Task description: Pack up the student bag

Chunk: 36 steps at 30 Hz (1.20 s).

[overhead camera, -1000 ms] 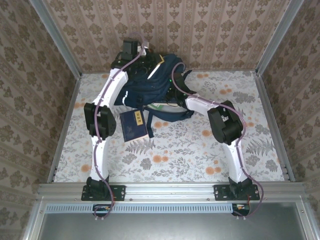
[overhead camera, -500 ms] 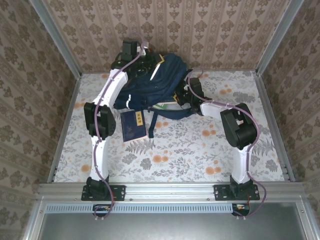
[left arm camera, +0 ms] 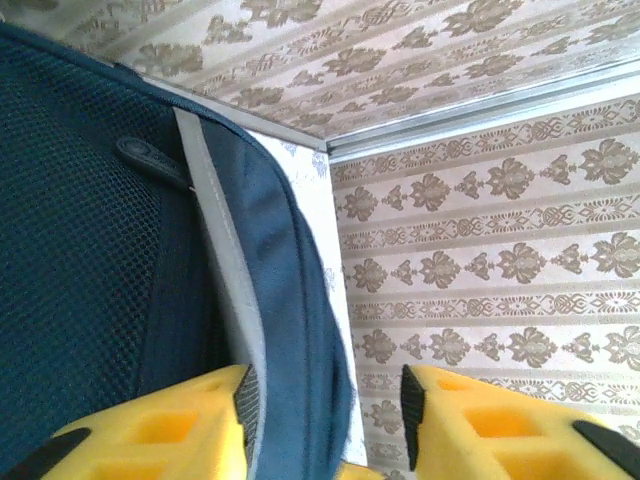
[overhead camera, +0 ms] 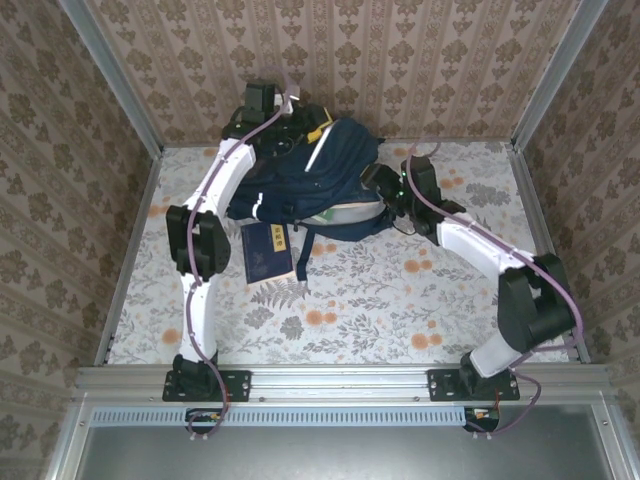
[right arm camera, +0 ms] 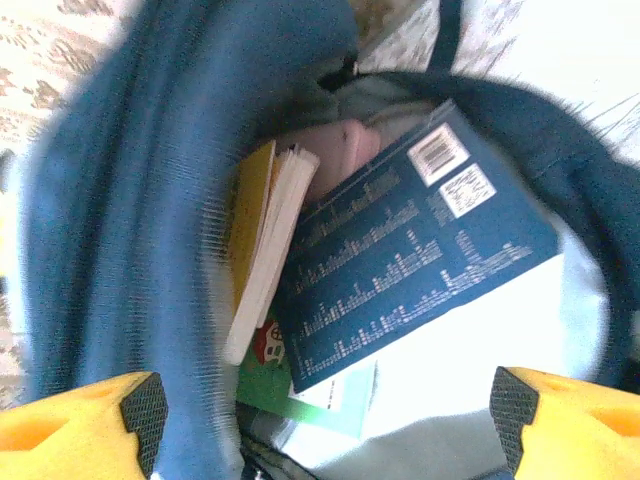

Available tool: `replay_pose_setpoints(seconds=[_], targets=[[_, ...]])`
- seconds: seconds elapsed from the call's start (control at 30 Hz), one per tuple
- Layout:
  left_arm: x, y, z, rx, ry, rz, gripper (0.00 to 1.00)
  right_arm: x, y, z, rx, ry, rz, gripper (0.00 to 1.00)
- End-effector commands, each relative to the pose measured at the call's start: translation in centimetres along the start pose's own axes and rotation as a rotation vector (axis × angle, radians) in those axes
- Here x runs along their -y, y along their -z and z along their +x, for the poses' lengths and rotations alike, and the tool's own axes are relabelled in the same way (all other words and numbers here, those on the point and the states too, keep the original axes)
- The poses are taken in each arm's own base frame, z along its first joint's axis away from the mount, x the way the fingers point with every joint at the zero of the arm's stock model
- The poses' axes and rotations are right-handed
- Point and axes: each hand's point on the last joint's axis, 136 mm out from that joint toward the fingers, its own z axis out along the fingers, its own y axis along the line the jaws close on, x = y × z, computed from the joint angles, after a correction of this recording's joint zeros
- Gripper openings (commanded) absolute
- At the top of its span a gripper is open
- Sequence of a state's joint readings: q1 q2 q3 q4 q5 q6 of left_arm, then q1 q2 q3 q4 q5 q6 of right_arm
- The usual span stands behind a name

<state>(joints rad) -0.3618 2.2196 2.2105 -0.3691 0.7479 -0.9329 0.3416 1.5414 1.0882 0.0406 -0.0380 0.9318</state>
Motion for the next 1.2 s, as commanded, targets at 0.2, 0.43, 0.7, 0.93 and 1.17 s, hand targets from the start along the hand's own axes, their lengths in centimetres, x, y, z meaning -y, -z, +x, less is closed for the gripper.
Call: replay_pose_setpoints(seconds=[0.2, 0.43, 0.7, 0.93, 1.17], targets=[[0.7, 9.0, 4.8, 0.12, -0.161, -0.132, 0.51, 0.6, 2.4, 4.9, -0.164, 0.265, 0.051, 0.81], [-12.7, 16.8, 10.4, 0.22, 0.076, -0.437, 0.55, -4.9, 1.5, 14.8, -0.442, 0.419, -0.093, 0.76], [-21.8, 20.0, 16.2, 0.268, 0.284, -0.551, 0.56, -7.2, -3.2, 24.7, -0.68, 0.486, -0.112, 0.69], [-26.5, 21.1, 19.4, 0.3, 0.394, -0.627, 0.55, -5.3, -6.2, 27.8, -0.729, 0.438, -0.038, 0.69], [-29.1, 20.7, 21.1, 0.296, 0.447, -0.64, 0.54, -4.7, -7.6, 29.8, -0.777, 0.405, -0.039, 0.67]])
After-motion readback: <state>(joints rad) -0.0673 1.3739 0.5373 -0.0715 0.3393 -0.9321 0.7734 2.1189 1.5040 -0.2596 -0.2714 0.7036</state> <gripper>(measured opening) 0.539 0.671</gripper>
